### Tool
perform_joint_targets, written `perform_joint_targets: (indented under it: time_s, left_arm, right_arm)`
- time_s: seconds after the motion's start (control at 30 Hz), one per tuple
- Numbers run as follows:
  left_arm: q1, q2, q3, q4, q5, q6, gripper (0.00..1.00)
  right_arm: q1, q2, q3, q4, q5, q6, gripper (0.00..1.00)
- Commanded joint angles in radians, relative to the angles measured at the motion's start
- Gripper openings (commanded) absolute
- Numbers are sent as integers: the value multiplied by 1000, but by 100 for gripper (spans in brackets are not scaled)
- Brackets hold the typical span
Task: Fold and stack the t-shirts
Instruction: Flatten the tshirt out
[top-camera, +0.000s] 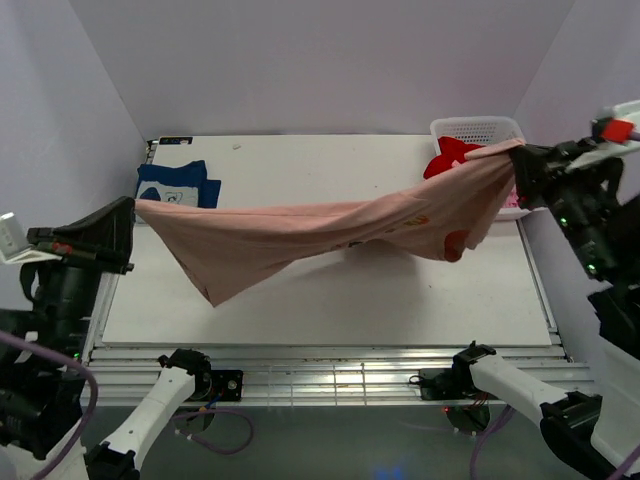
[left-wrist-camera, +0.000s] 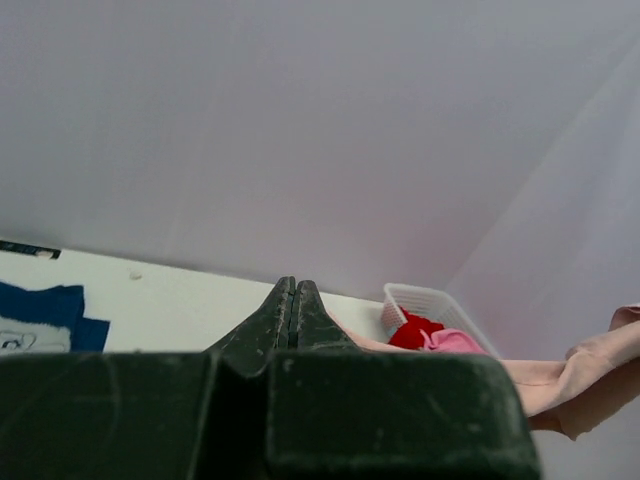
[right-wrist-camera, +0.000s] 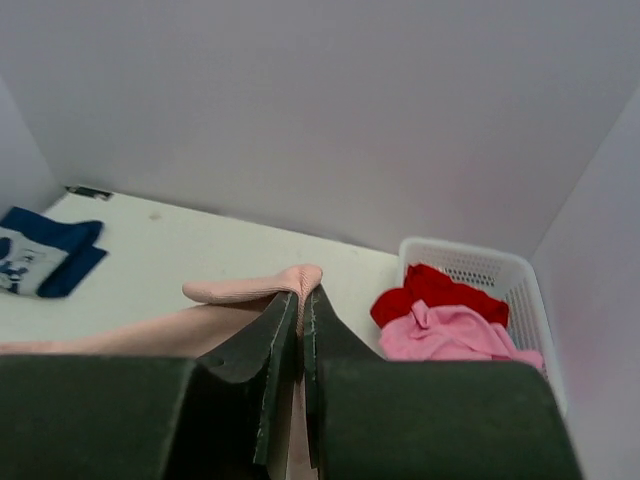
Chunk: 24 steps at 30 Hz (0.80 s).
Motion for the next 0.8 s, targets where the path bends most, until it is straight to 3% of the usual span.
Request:
perform_joint_targets:
  time_s: [0.0, 0.13, 0.27, 0.4, 0.53, 0.6, 0.7, 0.77]
  left_arm:
    - [4, -3, 169, -165, 119, 9, 0]
    - [10, 32, 356, -257, 203, -16, 0]
    - [22, 64, 449, -311, 248, -31, 0]
    - [22, 60, 380, -308, 171, -37, 0]
    - [22, 38, 112, -192, 59, -34, 0]
    - [22, 40, -95, -83, 36, -48, 0]
    - [22, 83, -345, 73, -32, -66, 0]
    - [22, 165, -428, 167, -88, -77, 0]
  right_arm:
    - [-4, -27, 191, -92, -202, 11, 8]
    - [-4, -3, 408, -190, -260, 21, 8]
    - [-4, -66, 399, -156, -277, 40, 9]
    - [-4, -84, 340, -129, -198, 23, 8]
    - [-2, -75, 187, -37, -92, -12, 8]
    - [-2, -58, 48, 42, -26, -29, 8]
    - [-2, -6, -147, 183, 40, -61, 8]
    - [-1, 54, -274, 266, 58, -80, 8]
